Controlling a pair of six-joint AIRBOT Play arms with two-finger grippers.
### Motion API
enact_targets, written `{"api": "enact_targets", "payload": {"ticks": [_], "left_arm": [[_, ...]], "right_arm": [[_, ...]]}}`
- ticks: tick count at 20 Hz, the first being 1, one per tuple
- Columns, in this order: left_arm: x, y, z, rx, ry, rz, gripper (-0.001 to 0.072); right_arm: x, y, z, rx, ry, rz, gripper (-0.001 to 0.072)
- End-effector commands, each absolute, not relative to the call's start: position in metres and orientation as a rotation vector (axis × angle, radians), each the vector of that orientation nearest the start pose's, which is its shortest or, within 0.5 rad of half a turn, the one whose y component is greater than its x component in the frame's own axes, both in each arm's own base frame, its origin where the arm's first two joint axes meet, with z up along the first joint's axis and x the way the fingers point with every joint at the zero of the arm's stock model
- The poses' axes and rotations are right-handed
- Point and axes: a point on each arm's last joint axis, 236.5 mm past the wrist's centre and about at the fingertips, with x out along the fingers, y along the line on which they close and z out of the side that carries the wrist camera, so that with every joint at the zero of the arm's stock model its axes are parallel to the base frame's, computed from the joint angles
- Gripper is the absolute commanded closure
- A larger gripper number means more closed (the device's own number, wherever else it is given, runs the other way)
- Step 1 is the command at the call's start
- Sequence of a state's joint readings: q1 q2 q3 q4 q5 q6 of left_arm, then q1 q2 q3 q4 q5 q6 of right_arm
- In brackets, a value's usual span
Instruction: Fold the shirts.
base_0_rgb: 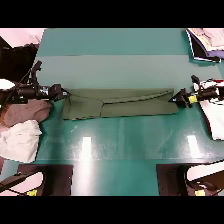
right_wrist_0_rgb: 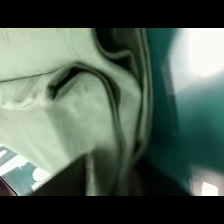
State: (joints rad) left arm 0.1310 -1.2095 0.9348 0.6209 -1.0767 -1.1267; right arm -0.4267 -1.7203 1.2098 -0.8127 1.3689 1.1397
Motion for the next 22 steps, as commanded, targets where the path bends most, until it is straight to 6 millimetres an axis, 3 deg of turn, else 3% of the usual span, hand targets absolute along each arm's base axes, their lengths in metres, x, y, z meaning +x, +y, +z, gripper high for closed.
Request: {"api": "enact_targets", "payload": {"ticks": [1, 2, 3, 6, 9, 12, 17, 19, 22], "left_arm": [[0.377, -0.127, 0.044, -0.615, 1.056, -0.546, 0.0681], [0.375, -0.133, 0.044, -0.605, 1.062, -0.560, 0.0682], [0.373, -0.140, 0.043, -0.591, 1.068, -0.574, 0.0682], [0.373, -0.168, 0.044, -0.581, 1.064, -0.588, 0.0683], [0.373, -0.204, 0.042, -0.538, 1.059, -0.635, 0.0683], [0.376, -0.246, 0.034, -0.499, 1.103, -0.710, 0.0683], [0.391, -0.324, 0.001, -0.453, 1.202, -0.811, 0.0683], [0.398, -0.352, -0.018, -0.438, 1.233, -0.838, 0.0683], [0.410, -0.372, -0.040, -0.459, 1.277, -0.833, 0.0683]], "right_arm": [[0.388, 0.016, -0.081, 0.750, 1.442, 0.454, 0.0576], [0.387, 0.020, -0.081, 0.736, 1.444, 0.468, 0.0667], [0.386, 0.023, -0.081, 0.723, 1.445, 0.486, 0.0694], [0.394, 0.029, -0.062, 0.749, 1.391, 0.513, 0.0697], [0.411, 0.042, -0.013, 0.776, 1.257, 0.567, 0.0699], [0.418, 0.069, 0.051, 0.652, 1.178, 0.698, 0.0699], [0.422, 0.144, 0.149, 0.434, 1.037, 0.856, 0.0700], [0.417, 0.179, 0.176, 0.359, 0.993, 0.932, 0.0700], [0.403, 0.230, 0.207, 0.269, 0.944, 1.043, 0.0700]]}}
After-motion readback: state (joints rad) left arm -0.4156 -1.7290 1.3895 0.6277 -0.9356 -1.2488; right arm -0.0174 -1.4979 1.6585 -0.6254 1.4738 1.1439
